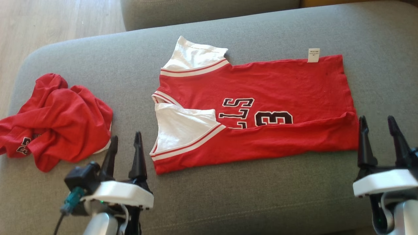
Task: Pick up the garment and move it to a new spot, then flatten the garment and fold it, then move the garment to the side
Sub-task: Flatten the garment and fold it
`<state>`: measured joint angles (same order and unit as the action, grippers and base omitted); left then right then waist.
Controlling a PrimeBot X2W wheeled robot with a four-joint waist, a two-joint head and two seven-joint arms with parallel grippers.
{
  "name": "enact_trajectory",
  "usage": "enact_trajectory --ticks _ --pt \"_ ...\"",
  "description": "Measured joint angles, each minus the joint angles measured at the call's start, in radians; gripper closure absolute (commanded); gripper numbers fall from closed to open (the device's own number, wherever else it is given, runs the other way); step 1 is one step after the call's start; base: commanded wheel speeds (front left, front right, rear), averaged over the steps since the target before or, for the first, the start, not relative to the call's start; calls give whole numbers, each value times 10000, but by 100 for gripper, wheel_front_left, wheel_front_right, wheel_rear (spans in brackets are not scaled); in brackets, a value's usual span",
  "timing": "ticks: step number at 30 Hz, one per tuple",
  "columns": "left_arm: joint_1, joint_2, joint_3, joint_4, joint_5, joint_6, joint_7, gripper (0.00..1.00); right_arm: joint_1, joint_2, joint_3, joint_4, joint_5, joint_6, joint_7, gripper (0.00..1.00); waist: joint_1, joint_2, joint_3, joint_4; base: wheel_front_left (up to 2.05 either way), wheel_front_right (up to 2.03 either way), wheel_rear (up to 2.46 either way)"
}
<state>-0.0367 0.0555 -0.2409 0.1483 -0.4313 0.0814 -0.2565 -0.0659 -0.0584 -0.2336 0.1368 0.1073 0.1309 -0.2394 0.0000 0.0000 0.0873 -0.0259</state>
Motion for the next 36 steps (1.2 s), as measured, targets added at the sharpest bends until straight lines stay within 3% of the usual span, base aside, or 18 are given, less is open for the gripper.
enact_trajectory --ticks 4,8,22,31,32,33,36 --pt "68 -27 -104 489 92 -23 0 0 167 65 -102 -190 -33 0 0 0 0 0 -5 -47 0 0 0" --pt "-4 -31 -700 1235 -625 -8 2 0 165 86 -65 -314 -35 0 4 0 0 0 64 -165 0 0 0" --pt "-1181 -79 -1329 4320 -928 982 8 0 147 115 -67 -405 -2 0 17 0 0 0 383 -734 0 0 0" --pt "-1865 -88 -1768 5304 -1193 972 -12 0 143 117 -92 -387 69 0 17 0 0 0 382 -838 0 0 0" --pt "-1930 -88 -1860 5398 -1193 903 -17 36 142 117 -104 -376 69 0 17 0 0 0 377 -829 0 0 0" --pt "-1991 -77 -1964 5467 -1202 802 -17 100 142 117 -128 -343 75 0 17 0 0 0 376 -815 0 0 0" --pt "-2065 -94 -2042 5519 -1260 706 -17 100 142 117 -173 -213 174 0 96 0 0 0 373 -777 0 0 0"
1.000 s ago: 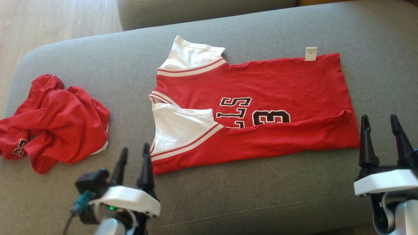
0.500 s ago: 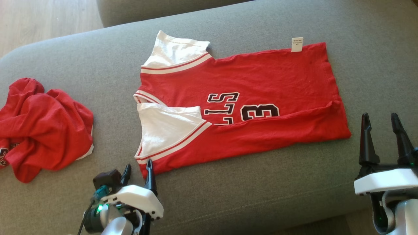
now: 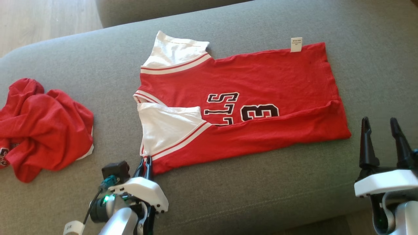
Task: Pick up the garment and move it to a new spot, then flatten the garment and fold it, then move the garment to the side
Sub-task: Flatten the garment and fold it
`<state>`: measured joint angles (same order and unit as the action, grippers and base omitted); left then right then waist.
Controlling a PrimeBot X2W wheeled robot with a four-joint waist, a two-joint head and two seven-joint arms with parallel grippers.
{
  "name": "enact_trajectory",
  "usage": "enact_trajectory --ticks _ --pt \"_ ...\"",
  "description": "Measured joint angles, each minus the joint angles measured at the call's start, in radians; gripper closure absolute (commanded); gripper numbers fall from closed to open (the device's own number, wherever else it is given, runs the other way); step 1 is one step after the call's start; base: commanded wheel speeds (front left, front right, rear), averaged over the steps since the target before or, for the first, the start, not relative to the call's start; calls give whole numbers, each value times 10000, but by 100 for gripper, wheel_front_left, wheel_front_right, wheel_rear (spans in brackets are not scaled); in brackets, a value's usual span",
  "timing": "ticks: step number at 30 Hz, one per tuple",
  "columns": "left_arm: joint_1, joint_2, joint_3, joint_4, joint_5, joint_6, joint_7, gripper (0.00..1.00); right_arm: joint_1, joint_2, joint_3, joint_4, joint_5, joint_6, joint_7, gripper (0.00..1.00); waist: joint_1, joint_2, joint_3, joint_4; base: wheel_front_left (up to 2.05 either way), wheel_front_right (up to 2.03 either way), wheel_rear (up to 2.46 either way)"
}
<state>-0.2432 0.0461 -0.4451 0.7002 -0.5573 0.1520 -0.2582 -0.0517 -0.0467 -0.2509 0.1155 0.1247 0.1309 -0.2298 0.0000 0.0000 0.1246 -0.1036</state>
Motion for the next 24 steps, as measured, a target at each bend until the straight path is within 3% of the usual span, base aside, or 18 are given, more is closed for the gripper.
enact_trajectory --ticks 3,10,17,24 --pt "-26 -25 79 -194 63 -13 25 100 1 2 -13 178 -65 0 94 0 0 0 -17 108 0 0 0" --pt "173 -36 895 -2025 1081 56 27 100 -323 38 -631 1845 1396 0 318 0 0 0 -83 506 0 0 0" --pt "656 -35 911 -2314 1267 -121 27 100 -1274 44 -1317 4242 2987 0 380 0 0 0 -110 832 0 0 0" --pt "732 -35 690 -2543 1246 -109 27 100 -2259 44 -1103 6044 4316 0 453 0 0 0 -30 958 0 0 0"
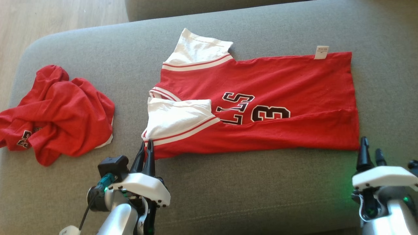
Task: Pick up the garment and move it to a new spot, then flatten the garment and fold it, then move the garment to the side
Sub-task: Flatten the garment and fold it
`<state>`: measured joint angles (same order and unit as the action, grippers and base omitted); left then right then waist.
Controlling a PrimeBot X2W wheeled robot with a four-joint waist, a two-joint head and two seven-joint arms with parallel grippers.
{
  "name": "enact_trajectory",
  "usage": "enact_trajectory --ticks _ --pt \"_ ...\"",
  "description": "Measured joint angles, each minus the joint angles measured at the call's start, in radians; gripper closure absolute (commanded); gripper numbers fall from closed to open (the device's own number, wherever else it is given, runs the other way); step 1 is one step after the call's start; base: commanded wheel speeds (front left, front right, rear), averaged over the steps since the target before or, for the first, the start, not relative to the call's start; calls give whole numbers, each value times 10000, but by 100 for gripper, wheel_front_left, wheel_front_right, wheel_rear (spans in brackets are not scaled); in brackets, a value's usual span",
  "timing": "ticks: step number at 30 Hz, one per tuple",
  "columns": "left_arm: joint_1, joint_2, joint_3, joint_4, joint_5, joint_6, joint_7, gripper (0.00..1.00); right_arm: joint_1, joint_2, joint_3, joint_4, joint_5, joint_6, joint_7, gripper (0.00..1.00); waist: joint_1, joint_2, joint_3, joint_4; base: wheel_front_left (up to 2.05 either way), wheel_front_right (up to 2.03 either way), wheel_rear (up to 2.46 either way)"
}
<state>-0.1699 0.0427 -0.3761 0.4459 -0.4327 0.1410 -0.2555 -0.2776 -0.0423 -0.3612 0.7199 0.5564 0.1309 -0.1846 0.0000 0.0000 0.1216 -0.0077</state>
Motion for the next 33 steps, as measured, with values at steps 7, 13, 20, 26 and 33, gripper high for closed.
enact_trajectory --ticks 7,13,20,26,33 --pt "-12 2 -81 -104 -17 90 0 100 -778 -4 357 1432 734 0 56 0 0 0 173 24 0 0 0" --pt "-105 2 -196 -146 -17 98 0 100 -1439 -88 876 2105 1321 0 -176 0 0 0 330 58 0 0 0" --pt "-207 2 -209 -167 -13 171 0 100 -1692 -125 1507 2224 1766 0 -284 0 0 0 448 58 0 0 0" --pt "-204 2 -221 -10 21 169 0 100 -1639 -125 1666 2224 1501 0 -372 100 0 0 346 5 0 0 0" --pt "-180 4 -217 441 293 159 0 100 -1581 -207 1406 2128 648 0 -508 100 0 0 155 -83 0 0 0"
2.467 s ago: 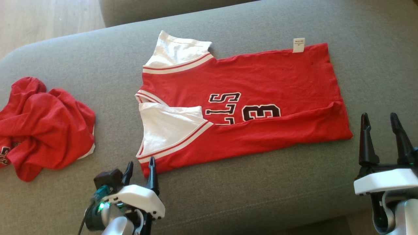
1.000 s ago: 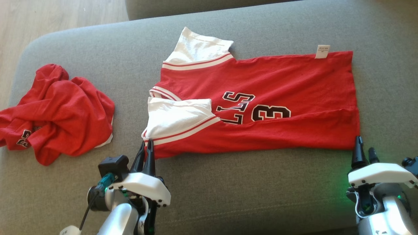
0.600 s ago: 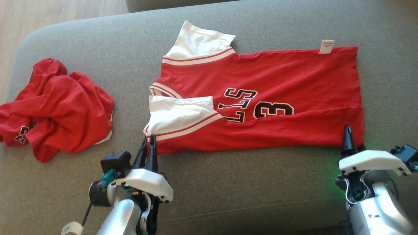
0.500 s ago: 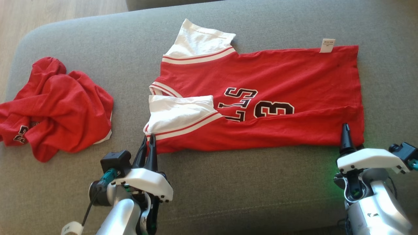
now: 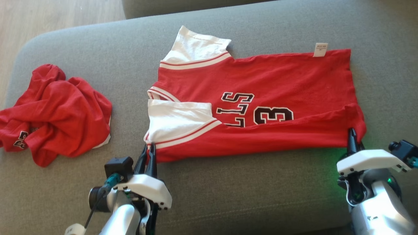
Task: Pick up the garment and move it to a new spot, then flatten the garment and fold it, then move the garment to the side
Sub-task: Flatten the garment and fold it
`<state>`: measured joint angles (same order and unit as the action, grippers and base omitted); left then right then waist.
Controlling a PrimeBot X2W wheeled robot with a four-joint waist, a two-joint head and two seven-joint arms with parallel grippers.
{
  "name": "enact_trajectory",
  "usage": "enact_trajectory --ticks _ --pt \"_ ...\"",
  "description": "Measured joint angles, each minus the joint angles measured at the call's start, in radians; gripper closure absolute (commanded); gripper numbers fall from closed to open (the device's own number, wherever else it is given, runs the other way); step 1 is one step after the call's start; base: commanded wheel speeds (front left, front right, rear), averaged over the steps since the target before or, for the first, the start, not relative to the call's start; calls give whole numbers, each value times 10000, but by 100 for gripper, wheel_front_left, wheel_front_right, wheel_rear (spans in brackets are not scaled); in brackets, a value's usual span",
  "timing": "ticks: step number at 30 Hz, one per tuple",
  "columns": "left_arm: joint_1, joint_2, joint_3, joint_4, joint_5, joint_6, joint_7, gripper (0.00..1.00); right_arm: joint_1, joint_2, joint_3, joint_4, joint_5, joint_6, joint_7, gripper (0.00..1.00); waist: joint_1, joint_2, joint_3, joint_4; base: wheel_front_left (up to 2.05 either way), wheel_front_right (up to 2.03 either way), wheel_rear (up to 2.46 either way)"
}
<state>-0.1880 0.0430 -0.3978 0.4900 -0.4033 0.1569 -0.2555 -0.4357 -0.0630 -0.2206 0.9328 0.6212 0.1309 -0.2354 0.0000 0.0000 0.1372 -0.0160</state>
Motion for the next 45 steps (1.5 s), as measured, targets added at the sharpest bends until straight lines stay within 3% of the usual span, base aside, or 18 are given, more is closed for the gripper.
enact_trajectory --ticks 10,23,36,37,38,39,40,45 --pt "80 90 -621 1053 594 -514 0 100 473 -71 -826 -359 -1653 2 347 100 0 0 -243 -77 0 0 0" --pt "877 579 -761 844 589 -520 81 100 1426 148 -1572 -2023 -3252 4 2345 100 0 0 -400 -110 0 0 0" --pt "1894 788 -1085 -19 566 -470 341 100 3158 267 -1852 -4424 -3187 4 4355 100 0 0 -776 -29 0 0 0" --pt "1896 782 -1080 -56 531 -391 345 100 3226 267 -1831 -4535 -3093 4 4378 37 0 0 -814 -39 0 0 0" --pt "1896 782 -1068 -113 483 -326 351 88 3268 272 -1812 -4612 -2964 4 4380 0 0 0 -847 -49 0 0 0" --pt "1895 782 -1055 -167 483 -259 351 62 3282 274 -1802 -4663 -2836 2 4380 0 0 0 -874 -61 0 0 0" --pt "1896 788 -1020 -203 483 -157 353 0 3289 267 -1766 -4775 -2767 0 4380 0 0 0 -929 -84 0 0 0" --pt "1908 794 -972 -422 483 -23 355 0 3461 267 -1628 -5081 -2767 0 4339 0 0 0 -973 -118 0 0 0"
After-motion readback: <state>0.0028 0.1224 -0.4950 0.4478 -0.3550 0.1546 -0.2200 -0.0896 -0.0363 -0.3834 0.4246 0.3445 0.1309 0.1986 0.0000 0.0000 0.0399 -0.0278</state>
